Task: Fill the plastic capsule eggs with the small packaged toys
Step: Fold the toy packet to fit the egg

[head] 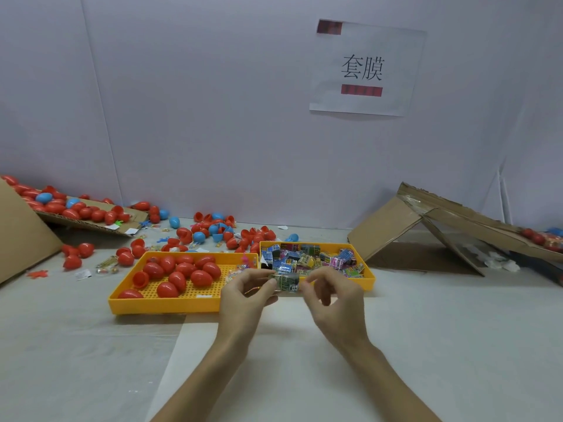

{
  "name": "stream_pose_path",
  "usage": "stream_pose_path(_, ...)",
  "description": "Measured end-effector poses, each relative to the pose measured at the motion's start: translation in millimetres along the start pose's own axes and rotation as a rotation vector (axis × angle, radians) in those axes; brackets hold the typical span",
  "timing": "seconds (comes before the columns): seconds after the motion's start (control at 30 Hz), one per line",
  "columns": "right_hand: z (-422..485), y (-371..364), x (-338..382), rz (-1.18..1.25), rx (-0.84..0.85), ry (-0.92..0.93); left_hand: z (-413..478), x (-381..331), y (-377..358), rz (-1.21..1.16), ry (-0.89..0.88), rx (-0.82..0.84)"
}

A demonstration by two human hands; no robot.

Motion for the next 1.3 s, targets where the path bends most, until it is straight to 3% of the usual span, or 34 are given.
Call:
stream_pose_path(0.13,-2.9,-22.5,14.6,-0.159,0.088,0.12,-0.7,2.2,-1.0,-0.007,-0.001,0.01)
stream_pose_path(0.7,-5.3,-27.0,0.0,-0.168,0.069,-0.074,-5.4,-7.1,-7.4,0.186,-0.097,0.022)
stream_pose_path(1.1,-6.9,-14.8,7.2,-0.232,-0.041,-0.028,-8.1,-14.3,-9.9,0.256,-0.137,0.022)
stream_pose_path(1.3,-7.3,-24.6,11.8,-0.235,0.004,0.028,-9.6,-16.4,-9.0,0.246,-0.151,0.002)
Point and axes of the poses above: each hand's wrist, its own z-axis towards the middle knuckle, its own y-axis out of the back of the hand, x = y × z, the point moved 9 cm from there along z, towards the middle knuckle, and after that the axes turned 12 degrees about x, right-handed, at the moved point
